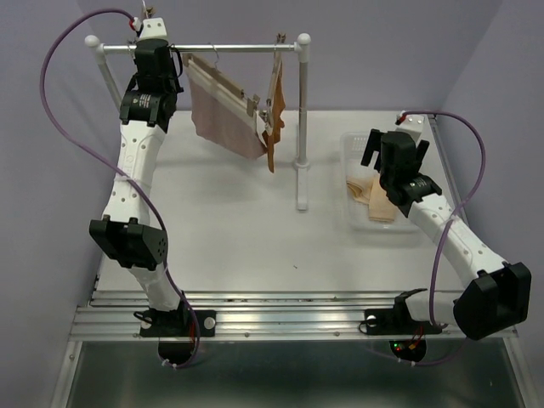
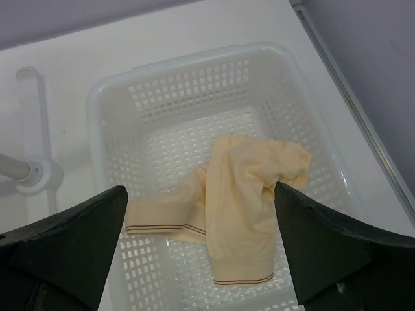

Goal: Remove the underwear clipped to the hanger

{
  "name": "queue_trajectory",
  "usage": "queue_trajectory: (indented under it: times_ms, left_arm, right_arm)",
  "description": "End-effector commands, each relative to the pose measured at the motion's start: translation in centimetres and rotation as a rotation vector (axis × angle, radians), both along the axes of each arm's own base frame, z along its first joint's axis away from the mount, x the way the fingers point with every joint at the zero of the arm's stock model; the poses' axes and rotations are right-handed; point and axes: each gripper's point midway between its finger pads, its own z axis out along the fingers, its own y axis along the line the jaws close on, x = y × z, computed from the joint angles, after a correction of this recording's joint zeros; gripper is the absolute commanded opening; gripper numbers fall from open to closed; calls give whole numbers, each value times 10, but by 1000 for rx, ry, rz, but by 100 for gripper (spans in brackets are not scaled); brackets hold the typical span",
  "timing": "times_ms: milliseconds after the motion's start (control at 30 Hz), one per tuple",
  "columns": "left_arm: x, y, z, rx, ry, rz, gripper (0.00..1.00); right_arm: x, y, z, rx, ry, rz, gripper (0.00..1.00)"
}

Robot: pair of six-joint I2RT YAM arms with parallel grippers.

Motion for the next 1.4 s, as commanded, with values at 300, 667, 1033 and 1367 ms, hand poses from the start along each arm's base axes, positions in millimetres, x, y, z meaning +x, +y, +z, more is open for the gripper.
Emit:
queue_trajectory:
  times_ms: [300,667,1033,1367]
  left_arm:
    - [16,4,8,23,-45,-38,0]
    - [12,5,-17,12,18,-32,2]
    - [-3,-3,9,-46,-49,-66,40]
    - [-47,-19,55,-146,-171,-151,99]
  right_arm:
    - [6,-1,10,12,-49,-5,100]
    - [3,2,11,22,-52,11,100]
    - [1,8,16,42,-65,53,100]
    - [-6,12,22,57,-84,94,100]
